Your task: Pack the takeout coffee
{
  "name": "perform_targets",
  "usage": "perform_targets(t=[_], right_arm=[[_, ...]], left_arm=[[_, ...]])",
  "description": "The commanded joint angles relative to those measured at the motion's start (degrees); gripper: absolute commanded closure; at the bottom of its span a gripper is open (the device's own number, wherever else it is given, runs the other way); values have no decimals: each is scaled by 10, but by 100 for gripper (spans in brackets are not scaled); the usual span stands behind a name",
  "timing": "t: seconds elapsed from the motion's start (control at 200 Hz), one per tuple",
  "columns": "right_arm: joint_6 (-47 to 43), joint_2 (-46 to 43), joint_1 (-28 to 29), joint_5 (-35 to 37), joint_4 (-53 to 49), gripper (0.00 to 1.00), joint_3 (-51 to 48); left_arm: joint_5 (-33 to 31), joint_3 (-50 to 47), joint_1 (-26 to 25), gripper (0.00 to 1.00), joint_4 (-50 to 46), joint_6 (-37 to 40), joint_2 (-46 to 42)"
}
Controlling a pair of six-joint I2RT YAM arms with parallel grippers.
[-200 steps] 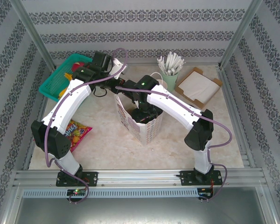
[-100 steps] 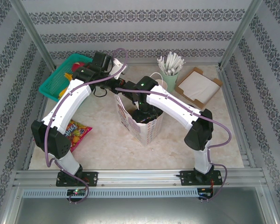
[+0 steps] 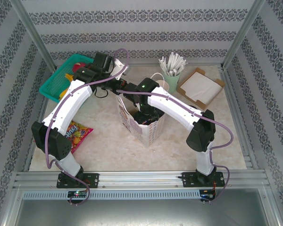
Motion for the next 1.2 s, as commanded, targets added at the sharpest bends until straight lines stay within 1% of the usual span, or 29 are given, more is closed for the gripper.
perform_targets(t=[0.0,0.53,1.194], right_arm=[[-7,4,-9,6,4,32,-11],[-11,-3,-10,10,55,32,-35],[-9,-15,-14,5,73,32,-55]], left_arm=[[13,-7,-2,100,0,-7,-8],[21,-1,-2,100,-2,-11,3],[11,-5,-2,100,8,-22,3]])
